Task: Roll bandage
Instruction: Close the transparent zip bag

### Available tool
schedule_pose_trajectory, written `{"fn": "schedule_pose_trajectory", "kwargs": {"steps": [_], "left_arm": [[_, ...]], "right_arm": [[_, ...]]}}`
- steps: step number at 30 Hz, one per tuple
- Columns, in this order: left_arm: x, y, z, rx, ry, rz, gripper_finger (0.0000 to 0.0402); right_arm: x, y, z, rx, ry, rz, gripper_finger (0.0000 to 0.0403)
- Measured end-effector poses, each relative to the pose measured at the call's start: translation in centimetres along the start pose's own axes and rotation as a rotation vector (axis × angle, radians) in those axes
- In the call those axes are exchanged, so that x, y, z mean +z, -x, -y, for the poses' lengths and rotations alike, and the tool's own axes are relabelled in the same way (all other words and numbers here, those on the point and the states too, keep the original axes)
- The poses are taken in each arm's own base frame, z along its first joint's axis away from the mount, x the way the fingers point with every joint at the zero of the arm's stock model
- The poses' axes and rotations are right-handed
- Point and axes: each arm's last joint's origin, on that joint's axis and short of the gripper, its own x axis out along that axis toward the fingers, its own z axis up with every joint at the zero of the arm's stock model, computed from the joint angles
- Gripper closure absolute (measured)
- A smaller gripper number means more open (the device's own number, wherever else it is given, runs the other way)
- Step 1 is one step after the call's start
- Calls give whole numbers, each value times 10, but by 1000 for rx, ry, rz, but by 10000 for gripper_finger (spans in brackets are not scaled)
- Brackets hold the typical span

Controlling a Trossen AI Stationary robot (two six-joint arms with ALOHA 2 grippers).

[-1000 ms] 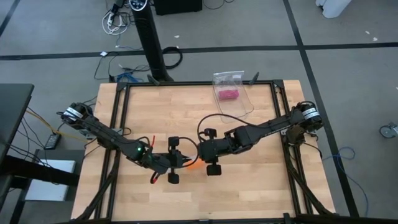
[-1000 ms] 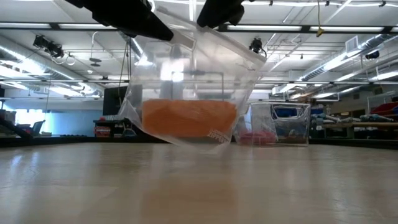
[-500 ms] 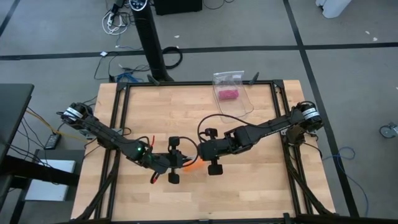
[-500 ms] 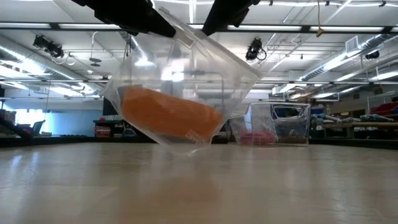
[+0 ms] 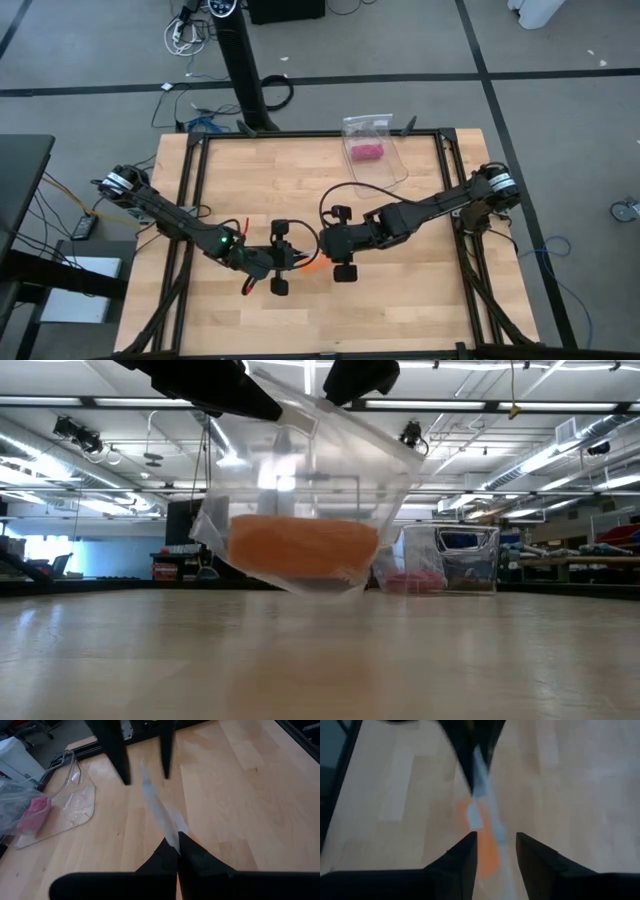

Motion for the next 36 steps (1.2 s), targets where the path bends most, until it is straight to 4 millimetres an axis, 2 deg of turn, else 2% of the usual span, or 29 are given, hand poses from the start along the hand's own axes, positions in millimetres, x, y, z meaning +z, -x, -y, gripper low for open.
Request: {"fn": "schedule_pose_trajectory", "kwargs": {"steps": [4,9,20,23,28,36], "left_arm": [[0,0,0,0,3,3,400],[1,0,0,1,6,8,400],[2,0,0,1,11,19,400],[2,0,0,1,10,18,400],[2,0,-1,7,8,14,400],[2,-1,-1,17,9,15,400]], "right_arm": [[0,-7,0,47,-5,-9,271],[1,-8,2,46,-10,-2,291],[0,-9,3,17,20,-4,387],[-1,-9,3,16,27,-11,388],[-4,-9,2,38,13,-45,368],[-11,-6,-3,40,19,-104,387]]}}
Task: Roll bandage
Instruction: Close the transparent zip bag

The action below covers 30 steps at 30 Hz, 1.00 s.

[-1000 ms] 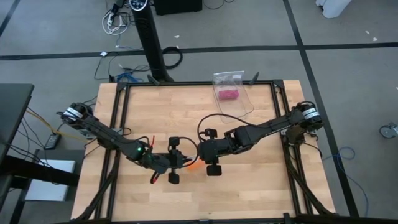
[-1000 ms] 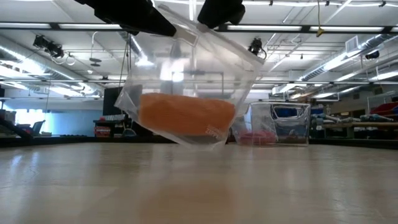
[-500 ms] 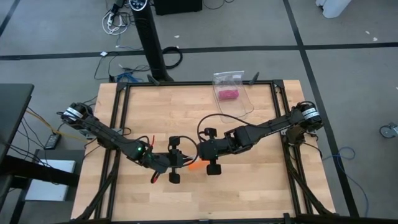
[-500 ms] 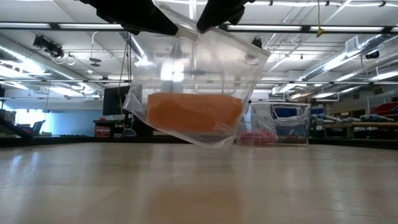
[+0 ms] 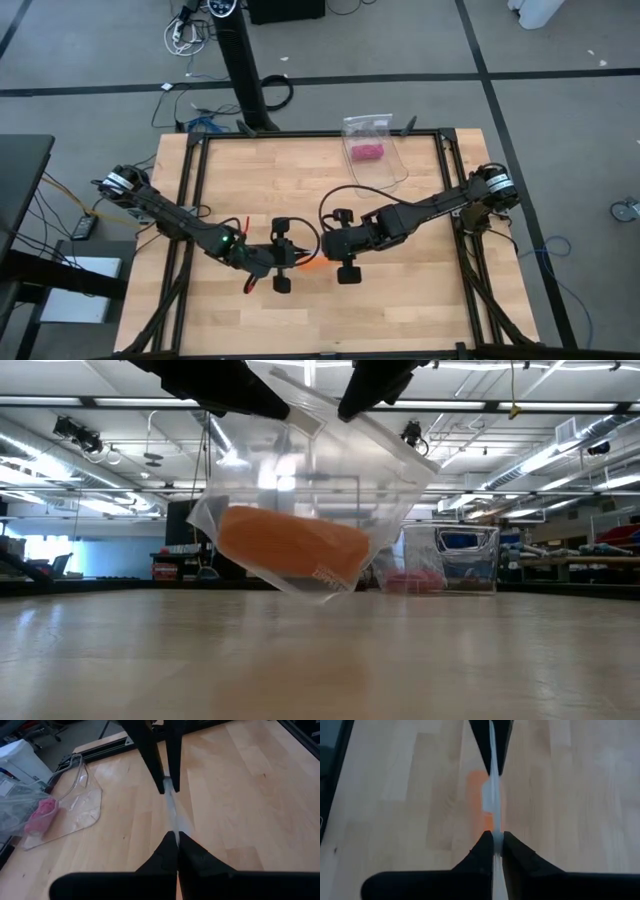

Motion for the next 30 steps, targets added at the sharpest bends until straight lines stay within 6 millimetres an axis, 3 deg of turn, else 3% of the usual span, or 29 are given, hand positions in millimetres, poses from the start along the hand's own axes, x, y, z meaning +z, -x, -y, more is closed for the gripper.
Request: {"fn": "schedule_pose_trajectory", "kwargs": {"steps": [30], "left_arm": [[0,0,1,-17,-2,-2,400]], "right_arm": [[-27,6,-10,16,-64,-258,380]]}}
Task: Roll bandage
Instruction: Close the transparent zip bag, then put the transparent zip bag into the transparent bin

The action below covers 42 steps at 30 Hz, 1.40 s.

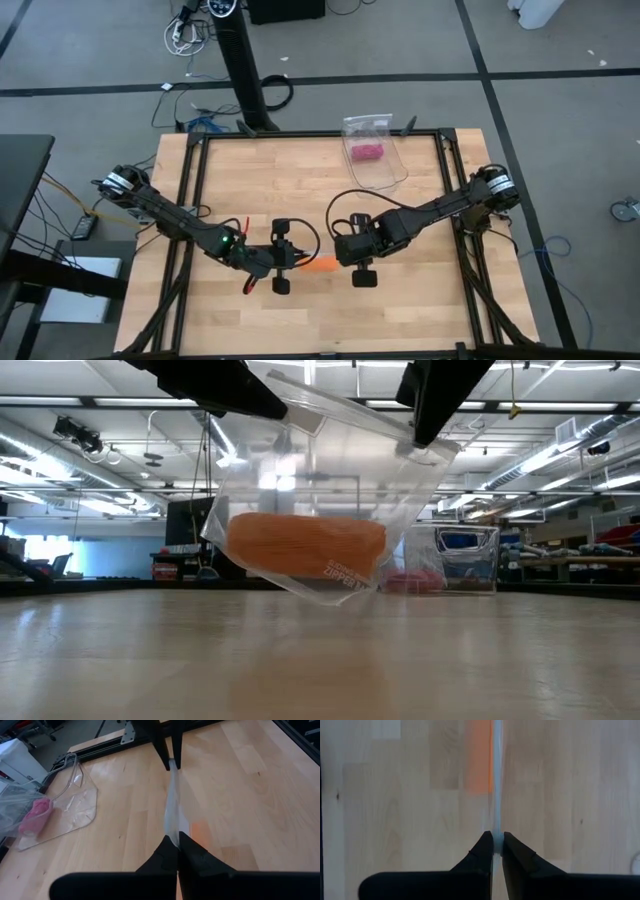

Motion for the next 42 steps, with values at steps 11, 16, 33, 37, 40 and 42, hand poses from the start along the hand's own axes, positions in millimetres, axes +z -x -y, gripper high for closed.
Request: {"fn": "schedule_pose_trajectory", "kwargs": {"steps": [11,16,33,37,40,42], "left_arm": [[0,1,0,-1,0,2,400],[0,1,0,-1,1,3,400],[6,1,1,-30,34,57,400],[6,1,1,-29,35,58,400],[7,0,0,-28,41,60,400],[7,0,0,-28,47,67,400]], "right_arm": [[-8,0,-3,25,-17,-73,342],[-7,0,-4,13,-37,-58,290],[27,29,-20,59,-22,243,156],[31,20,-17,35,-29,236,169],[33,14,-17,32,-50,234,189],[35,11,-16,30,-67,238,207]]}}
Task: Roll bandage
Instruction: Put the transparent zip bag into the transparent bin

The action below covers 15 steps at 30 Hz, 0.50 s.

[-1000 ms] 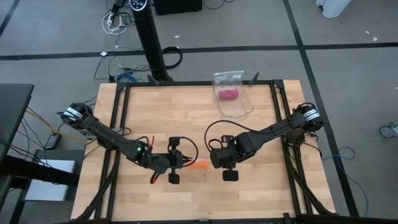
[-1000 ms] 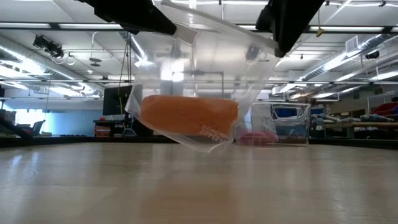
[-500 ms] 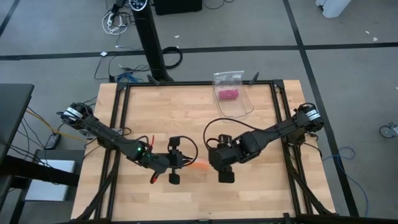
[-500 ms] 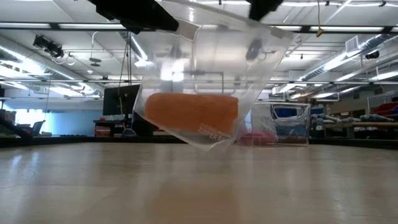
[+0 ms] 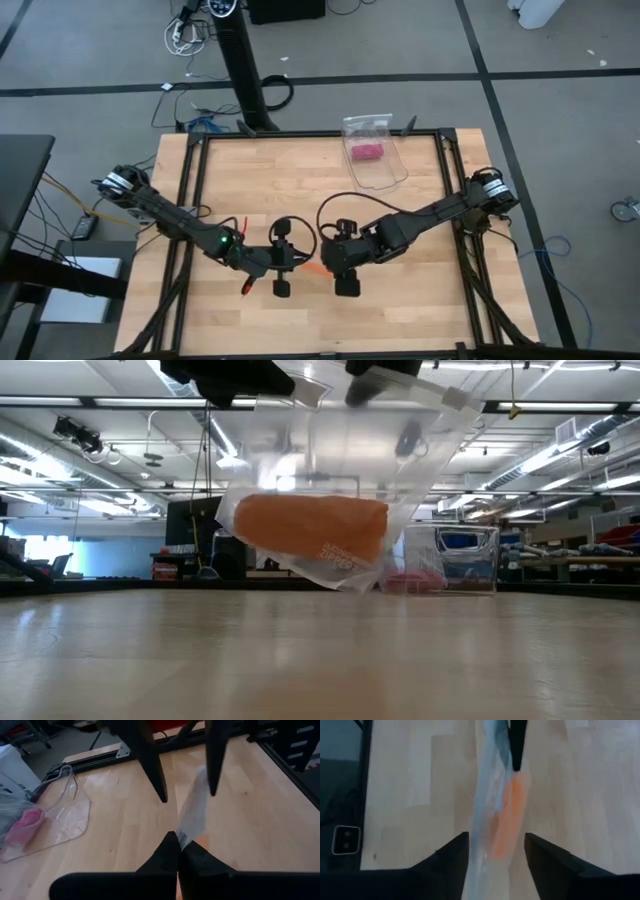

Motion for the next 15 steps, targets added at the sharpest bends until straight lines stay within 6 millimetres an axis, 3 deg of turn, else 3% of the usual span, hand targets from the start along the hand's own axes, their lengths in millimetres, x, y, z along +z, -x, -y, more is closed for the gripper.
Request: {"fn": "schedule_pose_trajectory", "kwargs": {"steps": [4,9,15], "left_arm": [[1,-1,-1,4,12,9,400],[2,-1,-2,5,31,13,400],[1,-1,-2,-6,93,2,390]], "right_arm": [[0,0,1,-18,-18,2,269],[-1,1,3,-79,-5,11,382],[-5,5,6,-154,49,-32,395]]}}
